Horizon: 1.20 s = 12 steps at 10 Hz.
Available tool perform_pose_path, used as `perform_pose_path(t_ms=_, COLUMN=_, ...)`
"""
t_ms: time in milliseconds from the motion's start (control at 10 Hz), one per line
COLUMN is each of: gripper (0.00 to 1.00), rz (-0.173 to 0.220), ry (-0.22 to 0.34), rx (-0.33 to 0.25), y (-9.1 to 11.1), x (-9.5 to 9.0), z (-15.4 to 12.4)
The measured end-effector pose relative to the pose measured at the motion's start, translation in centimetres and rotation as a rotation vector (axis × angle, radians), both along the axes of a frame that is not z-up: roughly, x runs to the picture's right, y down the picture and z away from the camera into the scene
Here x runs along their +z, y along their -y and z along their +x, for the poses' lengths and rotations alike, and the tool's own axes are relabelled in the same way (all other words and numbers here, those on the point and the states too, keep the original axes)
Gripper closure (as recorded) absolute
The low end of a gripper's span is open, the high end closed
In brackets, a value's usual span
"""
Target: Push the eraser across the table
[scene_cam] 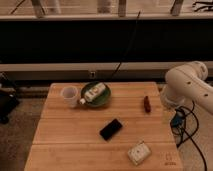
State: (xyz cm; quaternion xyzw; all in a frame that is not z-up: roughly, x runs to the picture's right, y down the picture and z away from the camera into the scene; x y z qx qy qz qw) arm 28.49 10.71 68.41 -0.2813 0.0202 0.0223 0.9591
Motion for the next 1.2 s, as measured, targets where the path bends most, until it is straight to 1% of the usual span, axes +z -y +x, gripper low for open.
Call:
perform_pose_path(t_ms=100, gripper=0.2, rz=-0.002, ry=-0.001, rx=-0.004, y=-0.3, x=0.1, z=-0.2)
perform_pose_path(t_ms=200, gripper=0.2, rz=-0.007, ry=0.002, rx=-0.015, y=-1.1, x=0.5, z=-1.0)
perform_pose_path(t_ms=300, gripper=0.2, rz=-0.011, ry=0.008, rx=-0.025, y=-2.0, x=1.2, z=-2.4)
perform_pose_path(t_ms=500, gripper=0.2, rz=-0.02, ry=0.017, rx=-0.049, y=-3.2, x=2.1, z=-4.2)
perform_pose_path(t_ms=700, gripper=0.2, rz=-0.025, ry=0.022, rx=-0.057, y=-3.7, x=2.4, z=-4.7)
perform_pose_path(t_ms=800, gripper=0.2, rz=-0.034, ry=0.027, rx=-0.057, y=-4.1, x=2.8, z=-5.1)
perform_pose_path(t_ms=1000, gripper=0.2, rz=-0.052, ry=0.042, rx=-0.069, y=-5.7, x=4.5, z=-6.6)
perform_pose_path(t_ms=1200, gripper=0.2, rz=-0.065, ry=0.052, rx=-0.078, y=-6.7, x=5.5, z=-7.6)
